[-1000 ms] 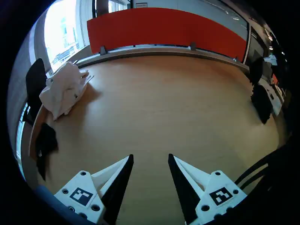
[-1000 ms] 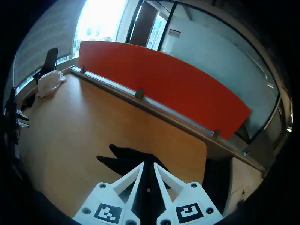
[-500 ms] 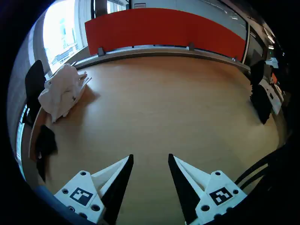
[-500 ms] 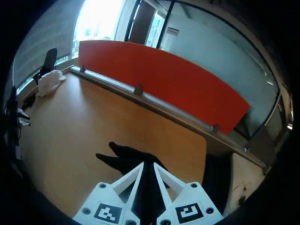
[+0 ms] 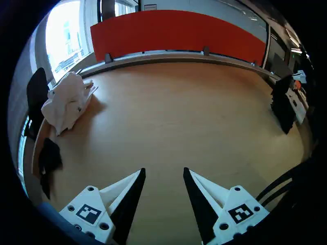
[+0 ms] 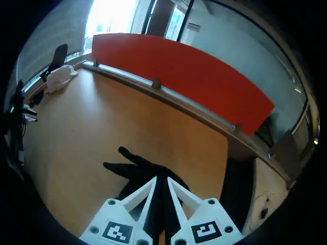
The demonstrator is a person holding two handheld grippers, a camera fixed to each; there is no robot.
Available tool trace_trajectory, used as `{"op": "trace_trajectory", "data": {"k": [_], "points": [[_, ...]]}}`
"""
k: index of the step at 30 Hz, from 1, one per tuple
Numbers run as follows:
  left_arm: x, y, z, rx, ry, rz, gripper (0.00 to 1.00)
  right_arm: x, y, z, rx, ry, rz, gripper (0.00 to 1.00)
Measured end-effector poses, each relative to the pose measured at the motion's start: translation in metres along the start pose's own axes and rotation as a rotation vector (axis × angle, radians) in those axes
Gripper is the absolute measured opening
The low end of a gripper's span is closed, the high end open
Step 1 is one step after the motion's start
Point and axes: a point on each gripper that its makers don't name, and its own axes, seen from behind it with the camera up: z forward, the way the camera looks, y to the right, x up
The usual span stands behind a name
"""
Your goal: Fold towel
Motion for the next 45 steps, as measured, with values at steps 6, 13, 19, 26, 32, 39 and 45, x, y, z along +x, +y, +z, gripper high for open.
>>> {"op": "trace_trajectory", "data": {"k": [6, 13, 19, 26, 32, 39, 45], "points": [[0.0, 0.003, 0.0, -0.004, 0.0, 0.005, 0.67, -0.026, -0.002, -0.005, 0.003, -0.041, -0.005, 0.04], [0.0, 0.002, 0.0, -0.005, 0.0, 0.009, 0.67, -0.051, -0.002, -0.013, -0.004, -0.08, -0.005, 0.04], [0.001, 0.001, 0.0, -0.005, -0.001, 0.011, 0.67, -0.072, -0.002, -0.017, -0.017, -0.114, 0.012, 0.04], [0.001, -0.001, -0.001, -0.003, -0.001, 0.016, 0.67, -0.089, -0.007, -0.02, -0.023, -0.126, 0.058, 0.04], [0.001, -0.003, -0.001, -0.002, -0.001, 0.012, 0.67, -0.102, -0.006, -0.025, -0.035, -0.139, 0.085, 0.04], [0.001, -0.001, -0.001, -0.005, 0.0, 0.018, 0.67, -0.123, -0.005, -0.027, -0.058, -0.175, 0.118, 0.04], [-0.001, -0.002, -0.001, -0.005, -0.001, 0.021, 0.68, -0.139, -0.005, -0.023, -0.078, -0.199, 0.153, 0.04]]}}
